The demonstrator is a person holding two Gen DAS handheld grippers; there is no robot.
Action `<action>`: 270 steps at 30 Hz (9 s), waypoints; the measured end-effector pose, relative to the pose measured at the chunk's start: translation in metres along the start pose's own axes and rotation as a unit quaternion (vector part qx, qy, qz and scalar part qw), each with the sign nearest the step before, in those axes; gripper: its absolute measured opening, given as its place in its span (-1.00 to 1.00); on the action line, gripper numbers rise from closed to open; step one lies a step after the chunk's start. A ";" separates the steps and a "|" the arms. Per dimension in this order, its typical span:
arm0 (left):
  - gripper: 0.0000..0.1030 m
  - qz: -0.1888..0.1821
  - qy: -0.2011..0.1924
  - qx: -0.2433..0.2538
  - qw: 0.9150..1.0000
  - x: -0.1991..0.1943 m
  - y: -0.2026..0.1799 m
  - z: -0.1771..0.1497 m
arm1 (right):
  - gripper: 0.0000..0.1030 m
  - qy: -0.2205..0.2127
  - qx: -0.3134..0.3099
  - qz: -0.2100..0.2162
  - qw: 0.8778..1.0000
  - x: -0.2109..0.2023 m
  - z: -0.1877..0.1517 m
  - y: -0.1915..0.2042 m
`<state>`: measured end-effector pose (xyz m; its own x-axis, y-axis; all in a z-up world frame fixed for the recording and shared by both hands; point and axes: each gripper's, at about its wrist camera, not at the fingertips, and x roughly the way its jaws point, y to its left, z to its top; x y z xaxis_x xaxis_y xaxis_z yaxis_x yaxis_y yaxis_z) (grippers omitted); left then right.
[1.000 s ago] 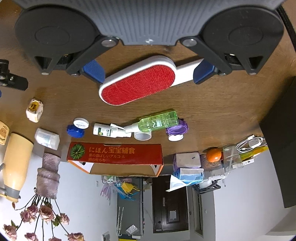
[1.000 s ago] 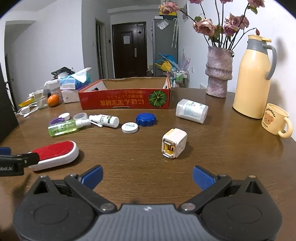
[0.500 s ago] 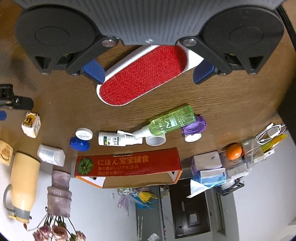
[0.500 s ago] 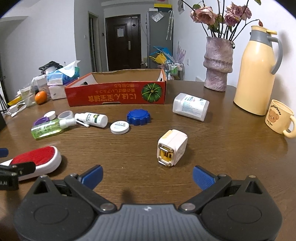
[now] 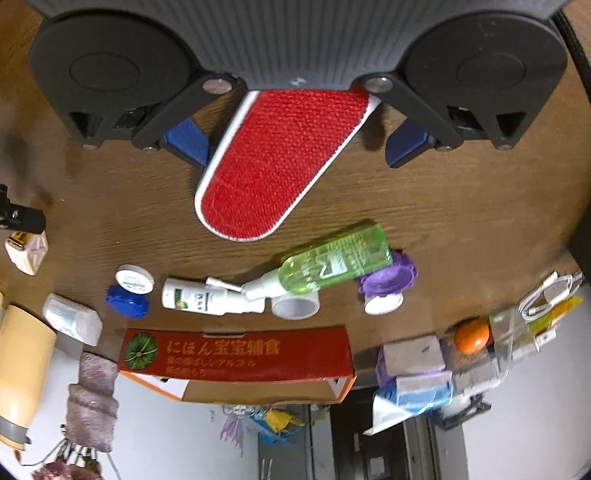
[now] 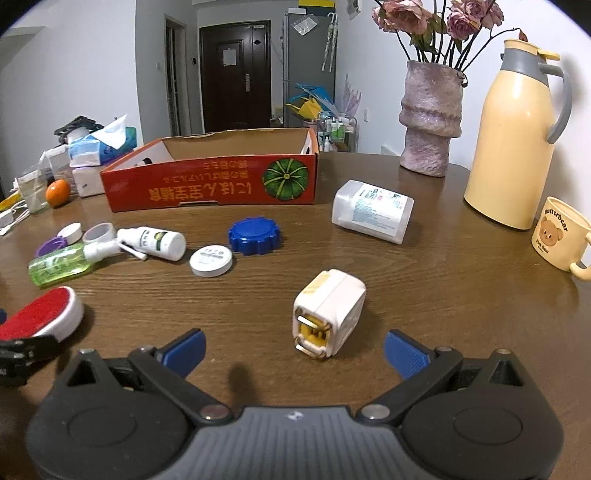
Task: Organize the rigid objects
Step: 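Move the left tool to the red lint brush while the right tool approaches the white charger block, then close the left gripper on the lint brush while the right gripper closes on the charger, then carry the lint brush and charger into the orange cardboard box with both tools, then open both grippers to release the lint brush and charger in the box, then withdraw both tools from the box toward the remaining bottles and caps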
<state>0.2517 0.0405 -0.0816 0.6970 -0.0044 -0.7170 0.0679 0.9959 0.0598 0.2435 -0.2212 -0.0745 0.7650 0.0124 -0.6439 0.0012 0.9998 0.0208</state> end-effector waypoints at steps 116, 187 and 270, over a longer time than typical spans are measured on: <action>0.10 0.003 -0.073 -0.036 0.997 -0.008 -0.045 0.163 | -0.40 -0.138 0.036 0.088 0.986 0.033 0.120 0.031; 1.00 0.061 -0.029 -0.063 0.996 0.146 -0.008 0.310 | 0.73 -0.058 0.048 0.047 0.996 0.197 0.227 0.044; 1.00 0.031 -0.066 -0.094 0.993 -0.025 0.005 0.118 | 1.00 -0.079 -0.026 0.064 0.994 0.010 0.086 0.057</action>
<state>0.3188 0.0353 0.0187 0.7845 0.0572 -0.6175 -0.1029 0.9939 -0.0386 0.3067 -0.1655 -0.0137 0.8482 0.1415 -0.5105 -0.1336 0.9897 0.0524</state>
